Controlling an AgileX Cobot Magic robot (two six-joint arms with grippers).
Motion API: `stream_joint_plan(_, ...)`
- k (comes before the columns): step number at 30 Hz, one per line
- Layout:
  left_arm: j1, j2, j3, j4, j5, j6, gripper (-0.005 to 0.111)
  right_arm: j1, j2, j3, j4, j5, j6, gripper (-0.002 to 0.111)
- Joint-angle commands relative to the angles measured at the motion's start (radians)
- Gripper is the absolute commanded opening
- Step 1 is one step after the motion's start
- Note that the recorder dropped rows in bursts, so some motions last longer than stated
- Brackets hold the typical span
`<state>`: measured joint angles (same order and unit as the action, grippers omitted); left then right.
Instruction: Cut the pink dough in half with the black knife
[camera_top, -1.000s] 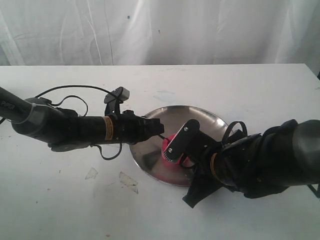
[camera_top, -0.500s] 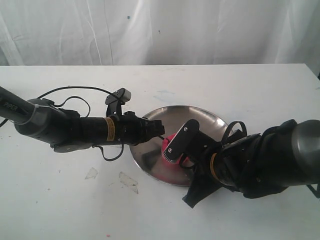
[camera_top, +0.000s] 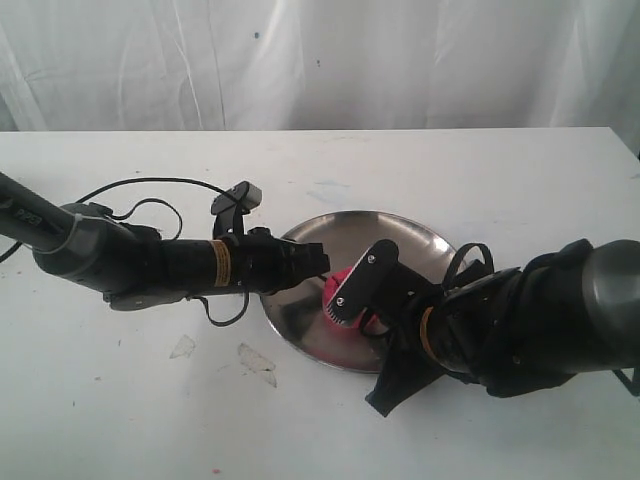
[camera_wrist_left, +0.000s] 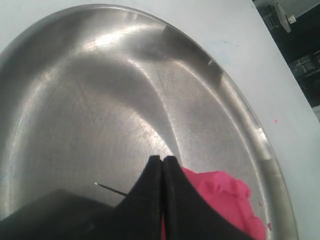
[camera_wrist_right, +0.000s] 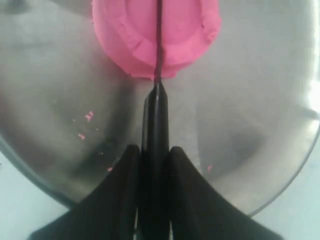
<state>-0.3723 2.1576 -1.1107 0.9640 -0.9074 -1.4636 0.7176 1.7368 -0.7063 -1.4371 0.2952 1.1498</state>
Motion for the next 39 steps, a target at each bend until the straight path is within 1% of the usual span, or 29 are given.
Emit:
stream_joint_plan(1, -0.011, 0.012, 0.004, 0.076, 0.035, 0.002, 0.000, 0.000, 0.014, -0.003, 0.034, -0.005, 0.007, 0.000)
stream_joint_plan(8, -0.011, 0.012, 0.004, 0.079, 0.027, 0.002, 0.000, 0.000, 0.027, -0.003, 0.036, -0.003, -0.001, 0.000)
stream_joint_plan(11, -0.013, 0.017, 0.004, 0.120, 0.102, 0.002, 0.000, 0.000, 0.022, -0.003, 0.032, -0.003, -0.001, 0.000)
stream_joint_plan(14, -0.013, 0.019, 0.004, 0.151, 0.134, 0.002, 0.000, 0.000, -0.001, -0.010, 0.032, -0.003, -0.003, 0.000)
stream_joint_plan(23, -0.011, 0.013, 0.001, 0.135, 0.108, 0.006, 0.000, 0.000, -0.010, -0.014, 0.034, 0.003, -0.003, 0.000)
stream_joint_plan(28, -0.011, -0.011, -0.030, 0.179, 0.108, 0.022, 0.000, 0.000, 0.004, -0.014, 0.050, 0.003, -0.003, 0.000)
stream_joint_plan(39, -0.009, -0.041, -0.043, 0.180, 0.140, 0.022, 0.000, 0.000, 0.020, -0.014, 0.050, 0.042, -0.003, 0.000)
